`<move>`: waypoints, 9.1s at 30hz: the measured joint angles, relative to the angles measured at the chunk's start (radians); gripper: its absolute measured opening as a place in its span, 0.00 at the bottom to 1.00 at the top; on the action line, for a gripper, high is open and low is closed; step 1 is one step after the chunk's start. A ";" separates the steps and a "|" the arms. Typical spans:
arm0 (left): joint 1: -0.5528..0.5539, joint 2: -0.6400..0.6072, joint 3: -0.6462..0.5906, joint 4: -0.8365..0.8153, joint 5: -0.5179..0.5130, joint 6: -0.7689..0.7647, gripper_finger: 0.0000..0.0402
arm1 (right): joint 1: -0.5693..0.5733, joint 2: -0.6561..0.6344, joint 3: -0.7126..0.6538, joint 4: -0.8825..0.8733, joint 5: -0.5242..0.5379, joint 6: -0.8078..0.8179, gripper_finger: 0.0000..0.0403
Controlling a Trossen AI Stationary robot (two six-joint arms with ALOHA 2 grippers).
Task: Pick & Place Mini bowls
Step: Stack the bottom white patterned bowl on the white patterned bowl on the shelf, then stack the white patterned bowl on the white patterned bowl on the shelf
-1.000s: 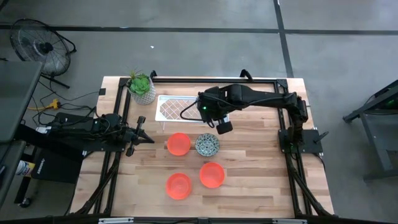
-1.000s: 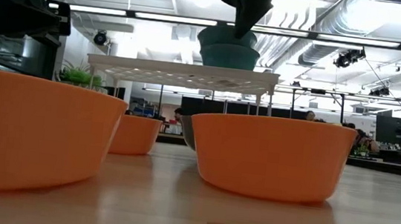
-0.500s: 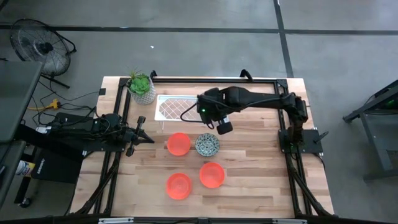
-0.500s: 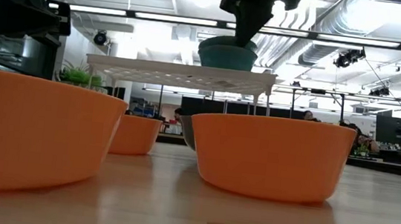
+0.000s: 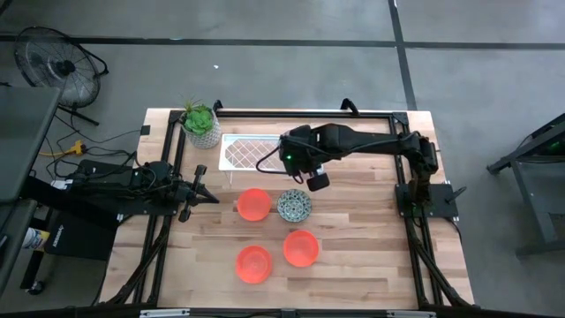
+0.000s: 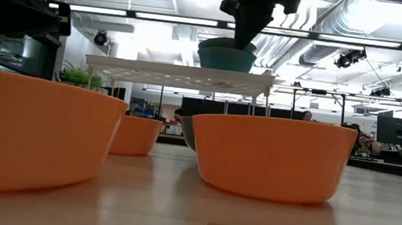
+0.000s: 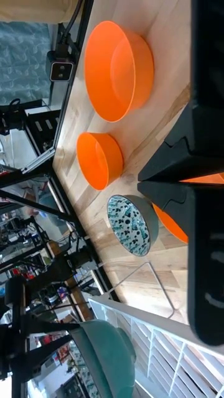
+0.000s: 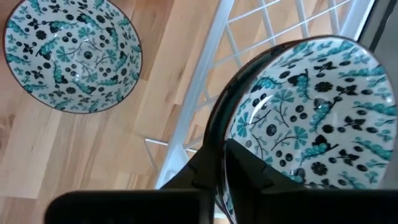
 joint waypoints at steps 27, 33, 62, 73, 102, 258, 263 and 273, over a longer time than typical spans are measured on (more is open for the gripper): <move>0.000 0.000 0.000 0.000 0.000 0.000 0.00 | -0.003 -0.068 -0.003 -0.005 0.046 0.001 0.29; 0.000 0.000 0.000 0.000 0.000 0.000 0.00 | -0.003 -0.083 -0.003 -0.004 0.048 0.002 0.29; 0.000 0.000 0.000 0.000 0.000 0.000 0.00 | -0.016 -0.070 -0.002 -0.025 -0.081 -0.001 0.07; 0.000 0.000 0.000 0.000 0.000 0.000 0.00 | -0.016 -0.068 -0.002 -0.020 -0.052 -0.002 0.00; 0.000 0.000 0.000 0.000 0.000 0.000 0.00 | -0.027 -0.053 -0.002 -0.020 -0.078 -0.003 0.09; 0.000 0.000 0.000 0.000 0.000 0.000 0.00 | 0.229 -0.132 -0.837 0.759 -0.092 1.940 0.26; 0.000 0.000 0.000 0.000 0.000 0.000 0.00 | 0.229 -0.132 -0.837 0.759 -0.092 1.932 0.21; 0.000 0.000 0.000 0.000 0.000 0.000 0.00 | 0.229 -0.132 -0.837 0.759 -0.092 1.928 0.09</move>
